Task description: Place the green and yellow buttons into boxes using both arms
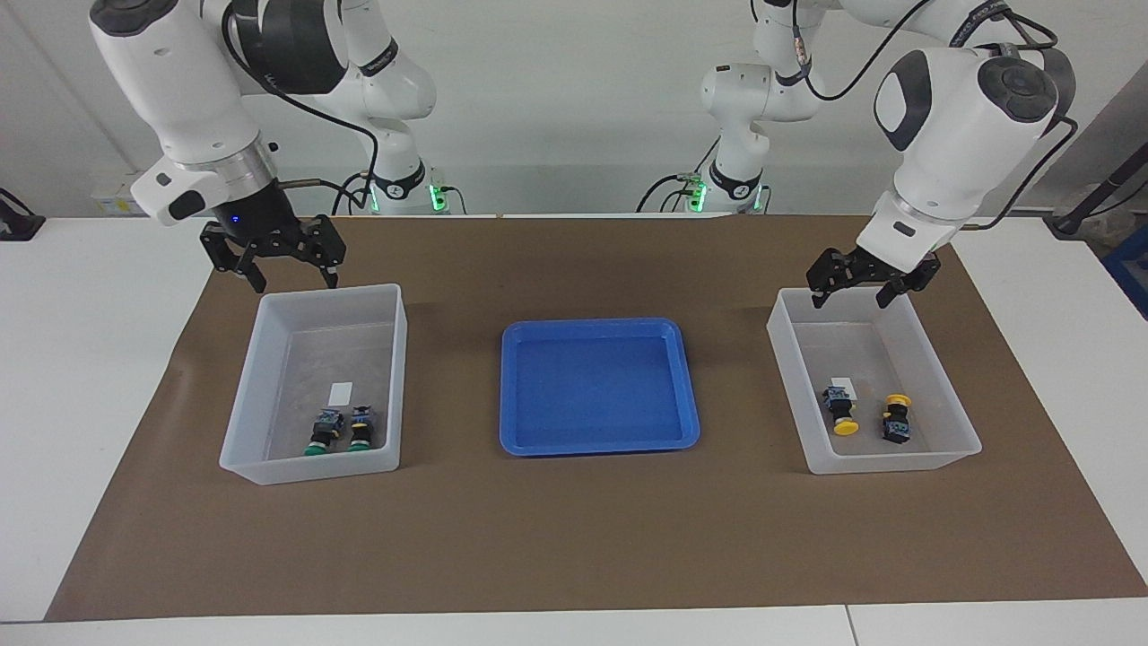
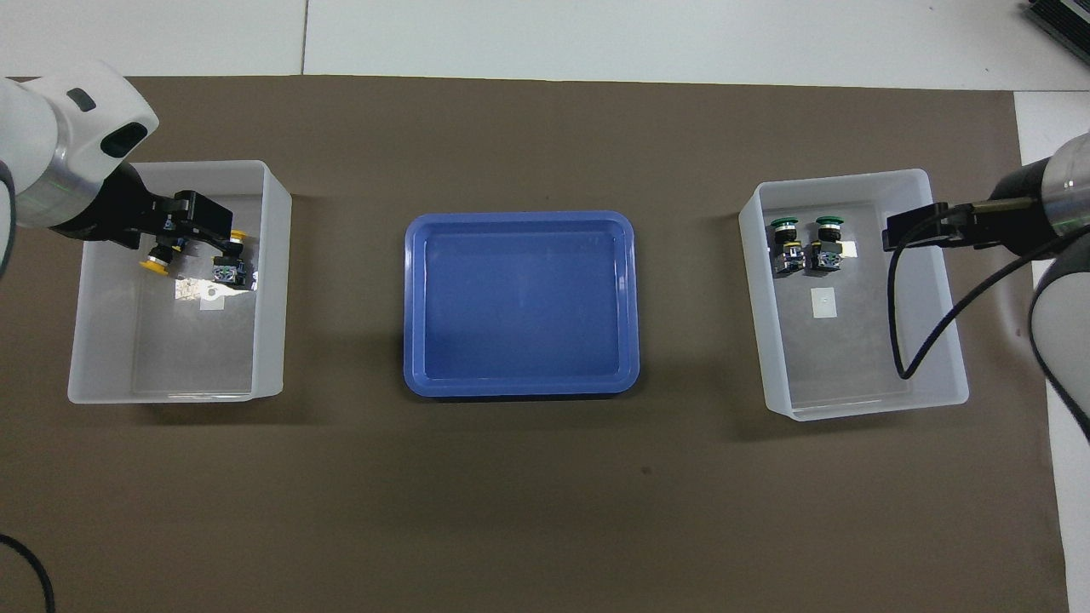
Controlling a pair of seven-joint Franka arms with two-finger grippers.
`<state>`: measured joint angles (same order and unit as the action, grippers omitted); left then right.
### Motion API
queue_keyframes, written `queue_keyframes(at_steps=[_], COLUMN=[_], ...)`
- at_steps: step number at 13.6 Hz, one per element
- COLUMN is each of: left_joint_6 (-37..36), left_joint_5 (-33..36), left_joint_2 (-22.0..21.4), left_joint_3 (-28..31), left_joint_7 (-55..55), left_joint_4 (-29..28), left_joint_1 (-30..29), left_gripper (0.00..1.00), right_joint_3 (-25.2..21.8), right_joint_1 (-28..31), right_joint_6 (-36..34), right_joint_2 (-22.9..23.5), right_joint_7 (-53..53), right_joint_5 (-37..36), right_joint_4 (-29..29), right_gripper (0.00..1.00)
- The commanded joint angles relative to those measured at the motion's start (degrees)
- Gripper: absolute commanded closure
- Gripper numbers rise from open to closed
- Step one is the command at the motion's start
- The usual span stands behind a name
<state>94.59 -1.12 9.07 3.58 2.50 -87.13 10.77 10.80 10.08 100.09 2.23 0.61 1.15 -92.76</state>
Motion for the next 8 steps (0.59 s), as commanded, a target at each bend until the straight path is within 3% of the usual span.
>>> queue_keyframes(at_steps=[1,8], left_joint_6=[1.21,1.21], left_joint_5=[1.03,1.03], left_joint_2=[-1.96,-1.96], left_joint_3=[-0.15,-0.15], left_joint_7=[0.23,0.23], left_joint_4=[-2.43,-2.43], left_joint_1=[-0.13,-0.13], left_gripper=[0.0,0.0], right_joint_3=[0.19,0.54], right_joint_1=[2.31,2.94], right_joint_6=[-1.03,-0.77], right_joint_2=[0.5,0.41], right_joint_7=[0.71,1.32], right_joint_5=[1.4,1.05], right_joint_4=[0.92,1.09], right_gripper=[0.0,0.0])
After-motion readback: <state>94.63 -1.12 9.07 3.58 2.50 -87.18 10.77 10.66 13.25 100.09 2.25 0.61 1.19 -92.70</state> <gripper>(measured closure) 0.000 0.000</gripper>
